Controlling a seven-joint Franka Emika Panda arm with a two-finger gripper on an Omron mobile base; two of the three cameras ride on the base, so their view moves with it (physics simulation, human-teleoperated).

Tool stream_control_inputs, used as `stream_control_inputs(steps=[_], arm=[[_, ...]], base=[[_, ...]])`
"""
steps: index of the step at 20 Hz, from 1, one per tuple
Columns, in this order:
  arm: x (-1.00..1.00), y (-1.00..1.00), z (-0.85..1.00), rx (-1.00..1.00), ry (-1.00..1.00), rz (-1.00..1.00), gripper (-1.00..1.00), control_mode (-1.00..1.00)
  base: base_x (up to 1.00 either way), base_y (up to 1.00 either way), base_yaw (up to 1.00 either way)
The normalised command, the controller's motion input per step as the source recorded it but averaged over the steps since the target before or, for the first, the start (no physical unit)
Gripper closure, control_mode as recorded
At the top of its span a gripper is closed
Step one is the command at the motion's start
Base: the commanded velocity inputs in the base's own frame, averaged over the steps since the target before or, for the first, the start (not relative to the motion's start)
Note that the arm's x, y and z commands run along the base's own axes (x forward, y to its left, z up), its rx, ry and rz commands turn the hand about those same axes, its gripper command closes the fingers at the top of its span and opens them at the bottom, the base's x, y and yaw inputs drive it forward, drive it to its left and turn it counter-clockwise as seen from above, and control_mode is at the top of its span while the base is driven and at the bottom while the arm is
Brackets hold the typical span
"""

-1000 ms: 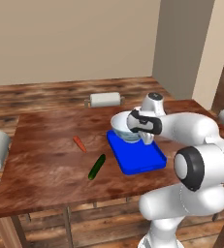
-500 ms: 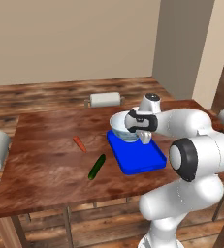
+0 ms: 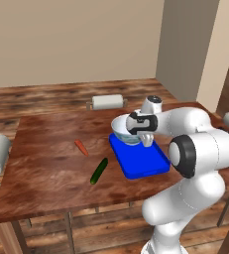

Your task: Place the two vegetables and bowl onto the tray for setting up a vegetable dip station.

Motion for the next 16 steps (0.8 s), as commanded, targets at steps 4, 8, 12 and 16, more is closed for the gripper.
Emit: stream_control_inputs(steps=[4, 8, 12, 16], arm=[[0.08, 0.00, -0.12, 0.00, 0.00, 0.00, 1.00, -1.00], [0.09, 0.00, -0.10, 0.00, -0.01, 0.00, 1.00, -1.00], [0.08, 0.00, -0.08, 0.00, -0.01, 0.00, 1.00, -1.00], [0.07, 0.00, -0.08, 0.00, 0.00, 0.00, 1.00, -1.00]], base=[[0.00, 0.00, 0.00], [0.00, 0.00, 0.00], [0.00, 0.00, 0.00], [0.00, 0.00, 0.00]])
